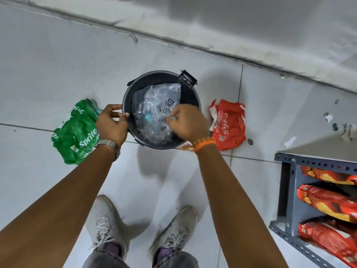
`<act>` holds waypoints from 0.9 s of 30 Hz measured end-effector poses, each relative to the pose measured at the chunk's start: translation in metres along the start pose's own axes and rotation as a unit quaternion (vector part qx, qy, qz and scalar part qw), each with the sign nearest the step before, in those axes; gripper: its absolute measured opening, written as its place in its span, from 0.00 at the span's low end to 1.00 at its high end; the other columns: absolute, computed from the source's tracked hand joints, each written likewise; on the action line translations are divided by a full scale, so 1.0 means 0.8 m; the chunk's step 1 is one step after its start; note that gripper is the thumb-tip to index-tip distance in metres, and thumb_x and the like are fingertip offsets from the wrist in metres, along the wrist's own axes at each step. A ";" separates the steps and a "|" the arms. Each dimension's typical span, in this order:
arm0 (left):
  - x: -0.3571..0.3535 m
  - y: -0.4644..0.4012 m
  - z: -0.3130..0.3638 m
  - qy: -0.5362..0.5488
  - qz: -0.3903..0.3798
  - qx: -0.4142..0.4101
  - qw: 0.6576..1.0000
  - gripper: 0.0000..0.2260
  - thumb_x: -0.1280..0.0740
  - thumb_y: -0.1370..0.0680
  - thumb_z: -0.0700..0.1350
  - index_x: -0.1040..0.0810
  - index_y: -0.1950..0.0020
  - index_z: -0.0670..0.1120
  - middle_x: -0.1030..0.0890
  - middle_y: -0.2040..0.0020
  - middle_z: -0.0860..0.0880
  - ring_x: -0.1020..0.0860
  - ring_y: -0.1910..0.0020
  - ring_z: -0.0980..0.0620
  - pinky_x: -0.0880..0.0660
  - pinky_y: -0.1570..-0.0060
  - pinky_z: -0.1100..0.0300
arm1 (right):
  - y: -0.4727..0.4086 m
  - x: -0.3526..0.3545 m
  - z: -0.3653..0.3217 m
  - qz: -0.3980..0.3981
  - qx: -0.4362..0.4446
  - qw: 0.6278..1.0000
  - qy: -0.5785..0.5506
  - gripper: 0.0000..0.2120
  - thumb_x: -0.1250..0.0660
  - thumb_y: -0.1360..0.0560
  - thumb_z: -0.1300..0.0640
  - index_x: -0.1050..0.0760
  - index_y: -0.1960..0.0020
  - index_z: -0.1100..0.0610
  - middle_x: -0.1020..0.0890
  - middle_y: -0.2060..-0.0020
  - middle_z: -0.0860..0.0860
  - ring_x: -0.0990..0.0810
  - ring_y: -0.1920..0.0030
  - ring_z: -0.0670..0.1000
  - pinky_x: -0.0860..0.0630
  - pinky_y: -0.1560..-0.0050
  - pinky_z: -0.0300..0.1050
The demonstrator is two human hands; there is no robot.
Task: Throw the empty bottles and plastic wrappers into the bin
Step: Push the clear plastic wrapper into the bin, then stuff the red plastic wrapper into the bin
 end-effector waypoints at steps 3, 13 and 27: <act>0.000 -0.001 -0.001 -0.007 -0.002 -0.010 1.000 0.08 0.30 0.26 0.45 0.21 0.49 0.55 0.18 0.58 0.48 0.15 0.59 0.38 0.16 0.56 0.40 | 0.029 0.038 0.082 0.226 -0.090 0.957 -0.158 0.09 0.34 0.25 0.55 0.20 0.61 0.59 0.21 0.68 0.50 0.26 0.67 0.50 0.31 0.64 0.42; -0.018 0.000 -0.022 0.041 0.043 -0.050 0.997 0.10 0.31 0.22 0.40 0.20 0.42 0.44 0.23 0.61 0.54 0.23 0.70 0.57 0.19 0.61 0.57 | -0.033 -0.037 0.263 0.103 -0.341 0.932 -0.064 0.52 0.21 0.37 0.39 0.41 0.23 0.60 0.33 0.26 0.61 0.33 0.26 0.65 0.35 0.26 0.59; -0.021 -0.002 -0.028 0.078 0.028 -0.041 0.996 0.09 0.31 0.22 0.38 0.21 0.48 0.52 0.24 0.61 0.54 0.23 0.65 0.46 0.18 0.56 0.34 | -0.063 -0.109 0.281 0.030 -0.300 0.953 -0.007 0.24 0.42 0.18 0.51 0.39 0.25 0.57 0.22 0.37 0.60 0.22 0.39 0.64 0.27 0.35 0.59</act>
Point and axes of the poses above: each hand's wrist, its own y-axis away from the middle knuckle, its own x-axis out of the back of the hand, z = x × y, the point moved 1 cm from there along -y, towards the middle knuckle
